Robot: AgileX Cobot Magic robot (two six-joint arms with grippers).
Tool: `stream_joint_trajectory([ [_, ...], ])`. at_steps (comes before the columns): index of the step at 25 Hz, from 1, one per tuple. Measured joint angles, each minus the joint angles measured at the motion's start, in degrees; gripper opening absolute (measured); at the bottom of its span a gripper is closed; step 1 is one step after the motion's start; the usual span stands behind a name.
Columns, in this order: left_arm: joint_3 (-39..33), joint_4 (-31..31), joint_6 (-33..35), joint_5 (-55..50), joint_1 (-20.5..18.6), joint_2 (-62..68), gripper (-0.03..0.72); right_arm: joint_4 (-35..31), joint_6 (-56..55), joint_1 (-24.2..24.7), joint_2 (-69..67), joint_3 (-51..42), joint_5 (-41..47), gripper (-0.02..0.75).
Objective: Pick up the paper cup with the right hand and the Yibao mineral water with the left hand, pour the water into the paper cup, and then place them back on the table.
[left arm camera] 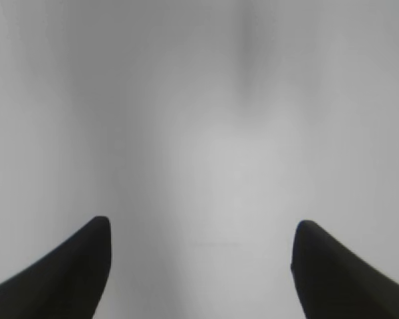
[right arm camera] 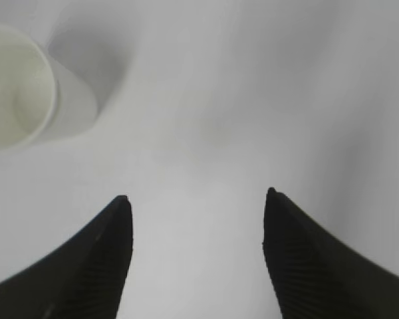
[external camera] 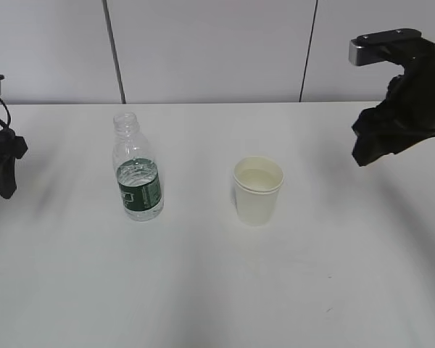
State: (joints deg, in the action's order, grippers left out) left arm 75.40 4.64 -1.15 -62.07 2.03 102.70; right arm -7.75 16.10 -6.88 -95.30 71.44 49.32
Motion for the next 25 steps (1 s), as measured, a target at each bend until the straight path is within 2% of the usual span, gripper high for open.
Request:
stream_joint_trajectory([
  [3,0.48,-1.57,1.15,-2.93,0.00,-0.12,0.511,7.75,0.04,0.10,0.00,3.20,7.98,0.488],
  [5,0.56,-1.96,1.15,-3.75,0.00,-0.18,0.505,12.35,-0.09,0.10,0.00,4.74,10.03,0.488],
  [8,0.56,-2.08,1.76,-4.46,0.00,-0.94,0.502,15.21,-3.36,0.10,0.00,5.58,10.79,0.488],
  [17,0.21,-4.64,2.00,-5.91,0.00,-7.31,0.501,10.26,-8.01,0.10,0.00,5.67,17.59,0.488],
  [25,-6.85,-6.14,2.00,-7.38,0.00,-16.37,0.501,4.65,-8.09,0.10,1.75,4.95,20.44,0.489],
])
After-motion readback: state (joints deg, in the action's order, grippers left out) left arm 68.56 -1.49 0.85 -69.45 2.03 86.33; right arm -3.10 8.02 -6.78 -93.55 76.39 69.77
